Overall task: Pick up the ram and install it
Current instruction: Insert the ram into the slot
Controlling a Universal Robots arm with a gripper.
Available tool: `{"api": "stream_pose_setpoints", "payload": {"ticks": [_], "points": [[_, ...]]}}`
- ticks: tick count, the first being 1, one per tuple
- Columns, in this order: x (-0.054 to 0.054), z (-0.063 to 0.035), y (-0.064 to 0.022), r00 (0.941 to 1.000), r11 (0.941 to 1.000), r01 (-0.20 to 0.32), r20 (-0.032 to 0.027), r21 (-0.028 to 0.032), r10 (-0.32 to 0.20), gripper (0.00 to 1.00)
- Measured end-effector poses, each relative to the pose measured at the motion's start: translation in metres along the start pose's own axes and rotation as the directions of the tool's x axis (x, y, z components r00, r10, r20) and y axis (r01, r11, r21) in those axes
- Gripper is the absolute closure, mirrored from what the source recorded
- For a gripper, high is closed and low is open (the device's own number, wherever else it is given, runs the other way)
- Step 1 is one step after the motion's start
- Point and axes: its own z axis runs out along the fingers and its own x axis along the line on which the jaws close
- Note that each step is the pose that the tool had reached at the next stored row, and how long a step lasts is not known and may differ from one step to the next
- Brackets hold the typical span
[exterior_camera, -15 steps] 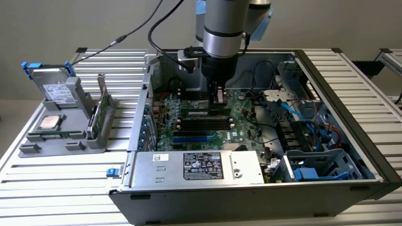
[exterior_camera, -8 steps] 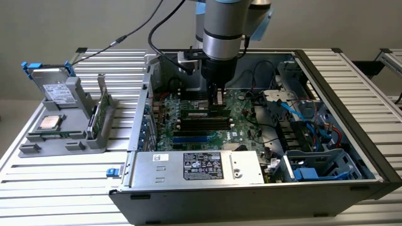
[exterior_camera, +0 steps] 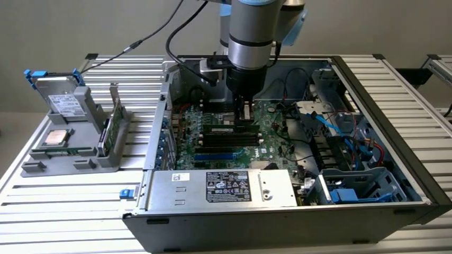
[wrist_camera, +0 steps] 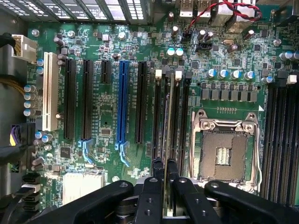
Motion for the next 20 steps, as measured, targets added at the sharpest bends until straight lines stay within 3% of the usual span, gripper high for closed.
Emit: {"api": "stream_pose_setpoints", "payload": {"ticks": [6, 17, 20], "points": [[0.006, 0.0014, 0.0003, 1.0, 1.0, 0.0, 0.0002, 0.0001, 0.0, 0.86], [0.006, 0.0203, -0.0004, 1.0, 1.0, 0.0, 0.0, 0.0008, 0.0, 0.86], [0.006, 0.0209, -0.0003, 1.0, 1.0, 0.0, -0.0003, 0.0006, 0.0, 0.86]]}}
